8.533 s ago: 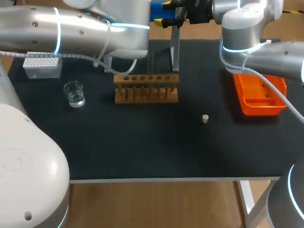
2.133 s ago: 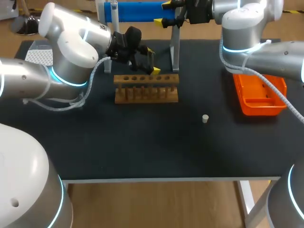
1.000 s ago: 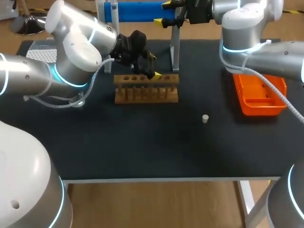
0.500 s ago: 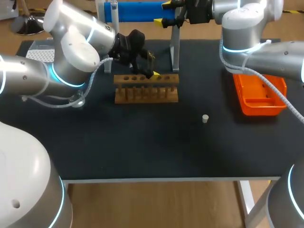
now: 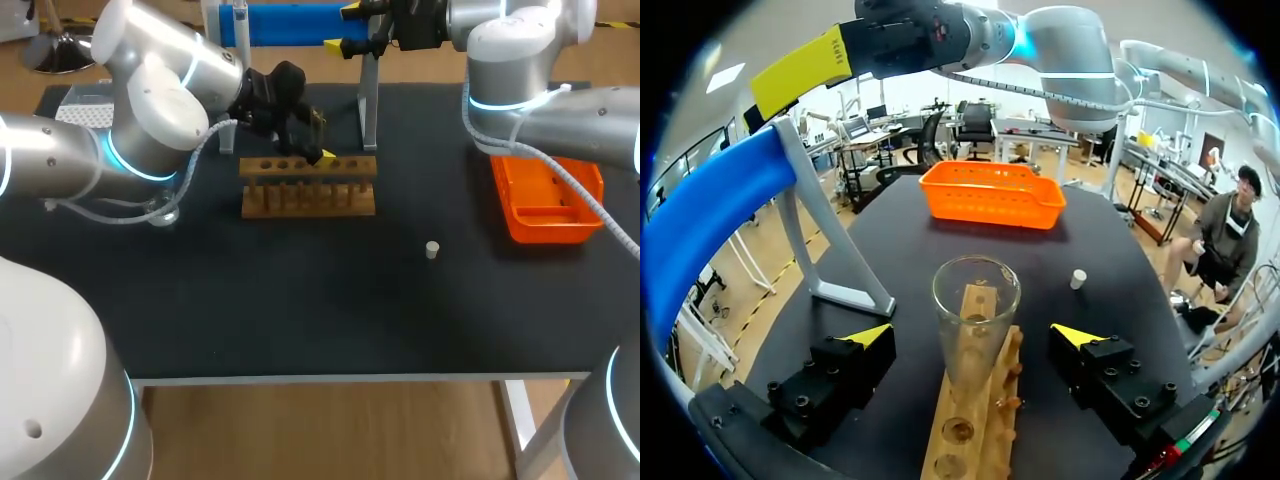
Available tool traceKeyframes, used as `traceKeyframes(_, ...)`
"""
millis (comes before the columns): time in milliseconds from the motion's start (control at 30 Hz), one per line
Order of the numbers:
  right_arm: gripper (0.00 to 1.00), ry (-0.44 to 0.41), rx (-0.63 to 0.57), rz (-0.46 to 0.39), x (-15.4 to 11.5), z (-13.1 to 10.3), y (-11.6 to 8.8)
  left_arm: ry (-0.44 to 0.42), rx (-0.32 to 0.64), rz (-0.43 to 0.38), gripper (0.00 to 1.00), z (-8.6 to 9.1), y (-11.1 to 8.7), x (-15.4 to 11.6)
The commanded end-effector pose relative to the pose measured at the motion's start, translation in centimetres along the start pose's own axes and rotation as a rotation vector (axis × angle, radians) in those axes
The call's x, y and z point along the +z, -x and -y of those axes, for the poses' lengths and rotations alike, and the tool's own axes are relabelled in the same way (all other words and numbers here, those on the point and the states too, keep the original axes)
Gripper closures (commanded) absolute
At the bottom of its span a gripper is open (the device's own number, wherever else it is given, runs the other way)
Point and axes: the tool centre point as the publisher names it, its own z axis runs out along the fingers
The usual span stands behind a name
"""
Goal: Invert the test tube, pick up the pipette, mount the tip to pipette, aspirate from beaker and dispense into the tube, eject the tip, return the pipette, and cap with the stopper.
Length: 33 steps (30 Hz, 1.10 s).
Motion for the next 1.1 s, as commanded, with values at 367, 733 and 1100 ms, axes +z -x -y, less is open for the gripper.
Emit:
traceKeyframes(367, 0.0, -0.003, 0.0, -0.002, -0.1, 0.0, 0.0, 0.004, -0.001, -0.004, 0.0, 0.1, 0.1, -0.1)
traceKeyframes(733, 0.0, -0.029, -0.05, 0.038, -9.3, 1.5, -3.1, 0.004, -0.001, -0.004, 0.0, 0.1, 0.1, -0.1)
traceKeyframes(1100, 0.0, -0.065, -0.019, 0.105, -18.5, 4.5, -7.7, 0.004, -0.001, -0.004, 0.0, 0.1, 0.1, -0.1)
